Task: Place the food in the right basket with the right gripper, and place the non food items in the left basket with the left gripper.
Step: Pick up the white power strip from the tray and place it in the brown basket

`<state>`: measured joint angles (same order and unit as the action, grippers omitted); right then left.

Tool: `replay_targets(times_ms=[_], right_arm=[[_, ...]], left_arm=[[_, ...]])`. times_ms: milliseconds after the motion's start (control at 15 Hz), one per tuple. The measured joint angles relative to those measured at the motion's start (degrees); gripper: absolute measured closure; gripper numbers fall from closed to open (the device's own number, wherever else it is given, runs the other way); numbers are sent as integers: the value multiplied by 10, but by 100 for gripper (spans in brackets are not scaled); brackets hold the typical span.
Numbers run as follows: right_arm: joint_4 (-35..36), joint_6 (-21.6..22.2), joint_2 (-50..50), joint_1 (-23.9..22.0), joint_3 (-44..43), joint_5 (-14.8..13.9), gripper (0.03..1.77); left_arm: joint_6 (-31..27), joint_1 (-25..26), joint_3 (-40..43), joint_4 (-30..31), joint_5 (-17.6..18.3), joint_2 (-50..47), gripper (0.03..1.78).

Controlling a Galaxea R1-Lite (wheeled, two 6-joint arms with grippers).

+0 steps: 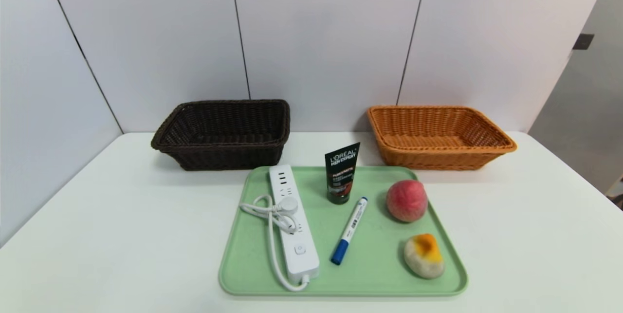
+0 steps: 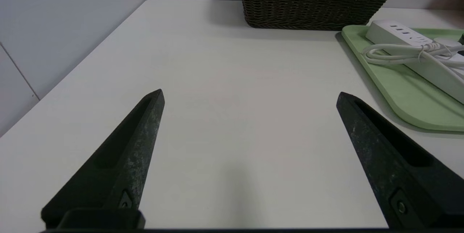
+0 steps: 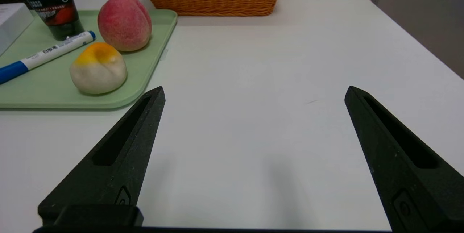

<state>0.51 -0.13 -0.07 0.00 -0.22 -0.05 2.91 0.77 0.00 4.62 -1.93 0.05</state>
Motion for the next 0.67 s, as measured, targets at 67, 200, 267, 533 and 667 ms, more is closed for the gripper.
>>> replay_targets(times_ms=[67,200,267,533,667], right_arm=[[-2,1,0,0,-12,1,9],[-25,-1,0,0,-57,9,9],[-49,-3,0,0,-85,14,9],[-154,-6,27,0,-178,25,9],[-157,-6,76,2,-201,25,9]], left_arm=[[-1,0,0,-2,2,0,12],[0,0,-17,-16,4,0,12],[0,0,-40,-39,7,0,12],[6,0,-181,-186,48,30,12],[8,0,-238,-227,55,86,12]])
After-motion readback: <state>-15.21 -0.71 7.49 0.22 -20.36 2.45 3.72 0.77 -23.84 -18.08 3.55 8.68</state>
